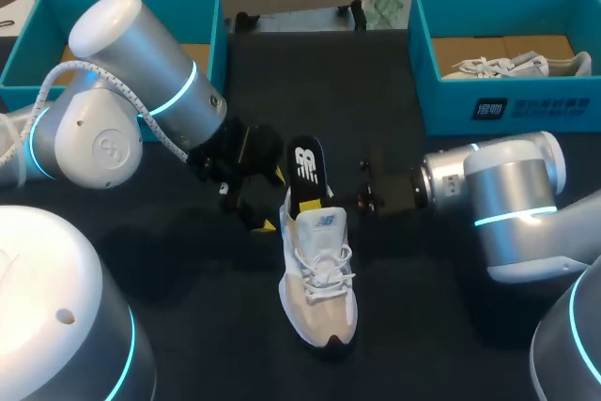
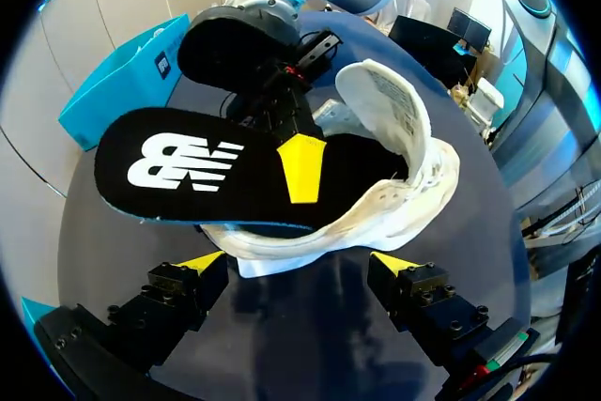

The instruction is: Take the shoe out of the shoebox, open the shoe tongue, remove and reinsert the insole, then place the shoe into the shoebox

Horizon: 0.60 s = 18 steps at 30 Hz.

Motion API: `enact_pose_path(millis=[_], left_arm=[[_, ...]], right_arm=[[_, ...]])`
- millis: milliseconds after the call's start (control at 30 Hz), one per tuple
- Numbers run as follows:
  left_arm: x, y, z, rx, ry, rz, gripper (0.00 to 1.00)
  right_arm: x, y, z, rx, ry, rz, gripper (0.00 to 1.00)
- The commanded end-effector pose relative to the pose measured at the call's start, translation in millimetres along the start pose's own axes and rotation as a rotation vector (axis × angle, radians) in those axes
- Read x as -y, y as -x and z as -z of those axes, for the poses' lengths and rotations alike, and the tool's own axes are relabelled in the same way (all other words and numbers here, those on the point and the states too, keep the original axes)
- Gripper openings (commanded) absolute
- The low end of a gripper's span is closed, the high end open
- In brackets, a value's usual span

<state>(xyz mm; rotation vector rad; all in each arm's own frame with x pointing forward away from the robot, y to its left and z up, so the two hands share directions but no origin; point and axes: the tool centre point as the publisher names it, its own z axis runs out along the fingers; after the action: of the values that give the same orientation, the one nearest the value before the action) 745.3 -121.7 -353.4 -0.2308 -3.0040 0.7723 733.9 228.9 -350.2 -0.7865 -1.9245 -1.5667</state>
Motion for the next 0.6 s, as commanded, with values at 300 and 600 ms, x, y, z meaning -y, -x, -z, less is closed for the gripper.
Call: enact_pose_path(millis=[300, 600], left_arm=[[-0.2, 0.2, -0.8, 0.000, 0.001, 0.000, 1.00], [-0.2, 0.2, -0.8, 0.000, 0.001, 0.000, 1.00]], right_arm=[[-17.3, -8.1, 3.1, -0.018, 0.014, 0.072, 0.31], [-32.5, -12.7, 3.5, -0.044, 0.024, 0.111, 0.29]])
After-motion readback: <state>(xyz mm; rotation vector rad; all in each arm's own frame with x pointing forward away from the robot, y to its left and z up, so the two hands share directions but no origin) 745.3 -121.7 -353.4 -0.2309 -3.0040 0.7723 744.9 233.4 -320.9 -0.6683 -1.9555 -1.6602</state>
